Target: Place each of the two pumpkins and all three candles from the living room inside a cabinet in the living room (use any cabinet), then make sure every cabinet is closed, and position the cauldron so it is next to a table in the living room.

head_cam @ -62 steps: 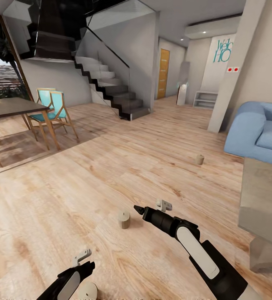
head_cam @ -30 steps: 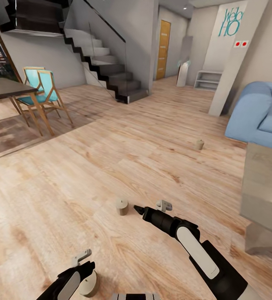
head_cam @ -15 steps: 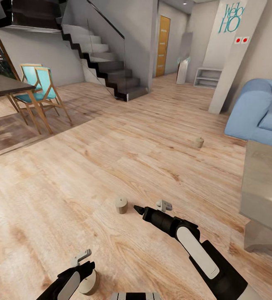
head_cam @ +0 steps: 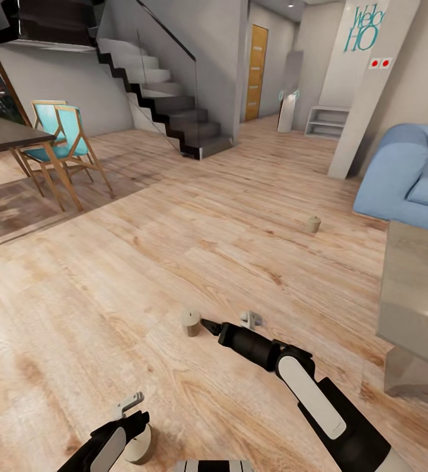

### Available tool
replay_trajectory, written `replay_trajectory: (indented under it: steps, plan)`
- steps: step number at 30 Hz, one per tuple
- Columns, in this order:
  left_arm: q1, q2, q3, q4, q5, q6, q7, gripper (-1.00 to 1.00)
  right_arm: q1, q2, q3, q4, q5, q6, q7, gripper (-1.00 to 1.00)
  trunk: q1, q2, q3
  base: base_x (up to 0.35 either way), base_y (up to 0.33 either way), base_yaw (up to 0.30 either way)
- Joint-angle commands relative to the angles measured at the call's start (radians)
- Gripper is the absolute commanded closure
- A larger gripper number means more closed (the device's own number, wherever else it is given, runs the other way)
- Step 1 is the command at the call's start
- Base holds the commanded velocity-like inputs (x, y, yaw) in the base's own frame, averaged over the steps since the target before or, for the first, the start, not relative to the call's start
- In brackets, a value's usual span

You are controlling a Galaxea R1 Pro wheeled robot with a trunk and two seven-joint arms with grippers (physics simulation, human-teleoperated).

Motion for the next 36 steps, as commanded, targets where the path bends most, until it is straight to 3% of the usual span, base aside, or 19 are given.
replay_trajectory:
  steps: [1, 5, 9, 18, 32, 36]
  plan:
    - [0.0, 0.002, -0.008, -0.002, 0.009, 0.002, 0.009, -1.0, -0.001, -0.001, 0.002, -0.004, -0.01, 0.002, 0.047, -1.0, 0.0, 0.0, -0.001, 0.0, 0.0, 0.0]
    - [0.0, 0.002, -0.008, -0.002, 0.009, 0.002, 0.01, -1.0, -0.001, -0.001, 0.001, -0.006, -0.01, 0.005, 0.149, -1.0, 0.0, -0.001, -0.005, 0.0, 0.0, 0.0]
    - [0.0, 0.002, -0.008, -0.002, 0.009, 0.002, 0.01, -1.0, -0.001, -0.001, 0.001, -0.006, -0.01, 0.005, 0.175, -1.0, 0.002, -0.002, -0.02, 0.0, 0.0, 0.0]
    - [0.0, 0.002, -0.008, -0.002, 0.009, 0.002, 0.009, -1.0, -0.001, -0.001, 0.001, -0.001, -0.01, 0.004, 0.182, -1.0, 0.005, -0.003, -0.047, 0.0, 0.0, 0.0]
    - [0.0, -0.008, -0.011, -0.002, 0.006, -0.008, 0.008, -1.0, -0.001, -0.001, 0.002, 0.002, -0.002, 0.003, 0.184, -1.0, 0.005, -0.003, -0.047, 0.0, 0.0, 0.0]
    - [0.0, -0.019, -0.057, -0.002, -0.011, -0.06, 0.008, -1.0, -0.001, -0.001, 0.002, 0.003, 0.0, 0.002, 0.184, -1.0, 0.005, -0.003, -0.047, 0.0, 0.0, 0.0]
